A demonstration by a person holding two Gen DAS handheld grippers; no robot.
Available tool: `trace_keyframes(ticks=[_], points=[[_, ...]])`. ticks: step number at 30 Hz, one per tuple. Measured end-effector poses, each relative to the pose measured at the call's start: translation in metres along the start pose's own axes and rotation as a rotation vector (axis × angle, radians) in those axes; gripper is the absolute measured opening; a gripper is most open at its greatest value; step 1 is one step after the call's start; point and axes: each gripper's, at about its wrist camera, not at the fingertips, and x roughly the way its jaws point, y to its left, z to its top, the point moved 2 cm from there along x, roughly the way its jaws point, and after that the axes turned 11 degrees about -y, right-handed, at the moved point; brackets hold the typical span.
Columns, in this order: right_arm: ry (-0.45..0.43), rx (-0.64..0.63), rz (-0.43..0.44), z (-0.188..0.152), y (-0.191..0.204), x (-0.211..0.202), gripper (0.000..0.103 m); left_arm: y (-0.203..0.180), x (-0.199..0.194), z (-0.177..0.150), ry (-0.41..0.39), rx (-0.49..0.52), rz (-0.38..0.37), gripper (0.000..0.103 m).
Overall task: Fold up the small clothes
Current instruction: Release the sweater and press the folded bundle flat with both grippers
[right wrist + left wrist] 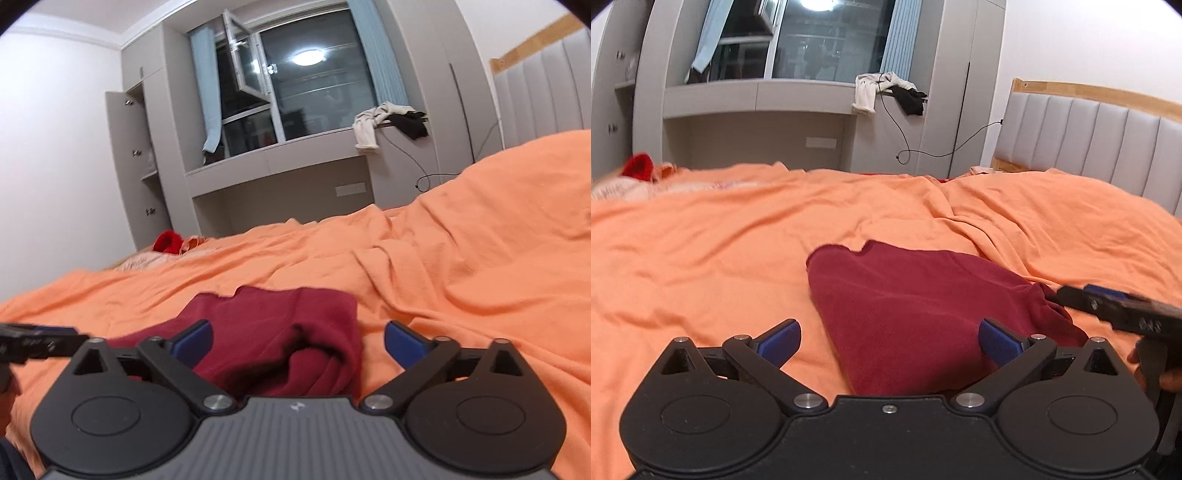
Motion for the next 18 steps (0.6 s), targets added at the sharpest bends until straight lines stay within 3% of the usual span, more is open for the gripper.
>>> trace_keyframes(ticks=[6, 11, 18], points=[[0.081, -0.004, -0.023, -0.016, 0.001, 0.002, 0.103, 0.005, 0.009, -0.022, 0.002, -0.008, -0.04, 0.103], [0.172, -0.036, -0.061, -0.036, -0.001, 0.021, 0.103, 0.014, 0.021, -0.044, 0.063, -0.035, -0.069, 0.103], [0.195, -0.023, -0.062, -0.039, 0.004, 0.032, 0.103, 0.027, 0.025, -0.052, 0.072, -0.089, -0.113, 0.103]])
